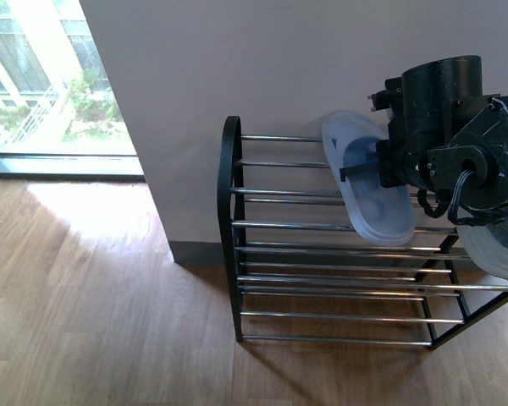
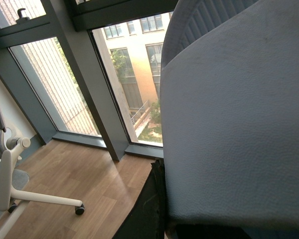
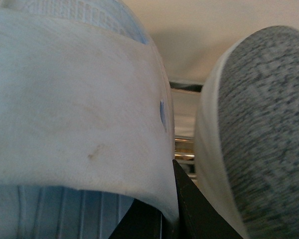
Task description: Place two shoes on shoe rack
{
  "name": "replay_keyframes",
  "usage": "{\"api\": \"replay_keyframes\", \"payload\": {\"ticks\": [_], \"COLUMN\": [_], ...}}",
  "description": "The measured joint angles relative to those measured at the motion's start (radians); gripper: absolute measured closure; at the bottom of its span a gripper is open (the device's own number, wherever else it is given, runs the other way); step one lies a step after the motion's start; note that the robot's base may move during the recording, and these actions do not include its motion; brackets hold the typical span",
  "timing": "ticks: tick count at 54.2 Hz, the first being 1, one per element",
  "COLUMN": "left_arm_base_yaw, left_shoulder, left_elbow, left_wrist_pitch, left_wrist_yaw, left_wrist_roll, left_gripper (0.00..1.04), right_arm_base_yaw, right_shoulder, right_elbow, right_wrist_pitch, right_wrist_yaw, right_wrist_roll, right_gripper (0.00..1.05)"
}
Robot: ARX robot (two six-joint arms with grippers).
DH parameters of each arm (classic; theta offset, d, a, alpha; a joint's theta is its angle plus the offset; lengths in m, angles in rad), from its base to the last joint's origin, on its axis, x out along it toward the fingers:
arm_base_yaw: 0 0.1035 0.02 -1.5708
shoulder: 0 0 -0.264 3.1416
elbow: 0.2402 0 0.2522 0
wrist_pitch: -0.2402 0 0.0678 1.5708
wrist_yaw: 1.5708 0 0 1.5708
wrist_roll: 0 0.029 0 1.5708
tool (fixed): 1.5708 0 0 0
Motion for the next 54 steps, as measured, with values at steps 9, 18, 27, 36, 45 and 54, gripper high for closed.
{"api": "replay_keyframes", "payload": {"ticks": [9,18,27,36,45,54], "left_arm_base_yaw": [0.0,0.0,0.0,0.0,0.0,0.0], "left_shoulder": [0.0,0.0,0.0,0.0,0.0,0.0], "left_elbow": [0.0,0.0,0.0,0.0,0.0,0.0], "left_wrist_pitch": [0.0,0.0,0.0,0.0,0.0,0.0], "left_wrist_yaw": [0.0,0.0,0.0,0.0,0.0,0.0], "left_wrist_roll": [0.0,0.0,0.0,0.0,0.0,0.0], "left_gripper": [1.03,1.03,1.03,1.03,1.03,1.03], "right_arm_base_yaw": [-0.022,-0.011,0.004,0.012,-0.005,-0.058], "right_shoulder": [0.0,-0.028,-0.137,-0.337,-0.602,-0.678], "right_elbow": [0.015,-0.026,-0.129,-0.287,-0.515,-0.697], "right_wrist_pitch": [-0.016,0.01,0.025,0.028,0.156,0.539], "right_wrist_yaw": [0.005,-0.01,-0.03,-0.116,-0.121,-0.164], "right_wrist_roll": [0.016,0.037,0.066,0.148,0.171,0.104], "right_gripper": [1.03,0.94,0.67,0.44,0.22,0.28]}}
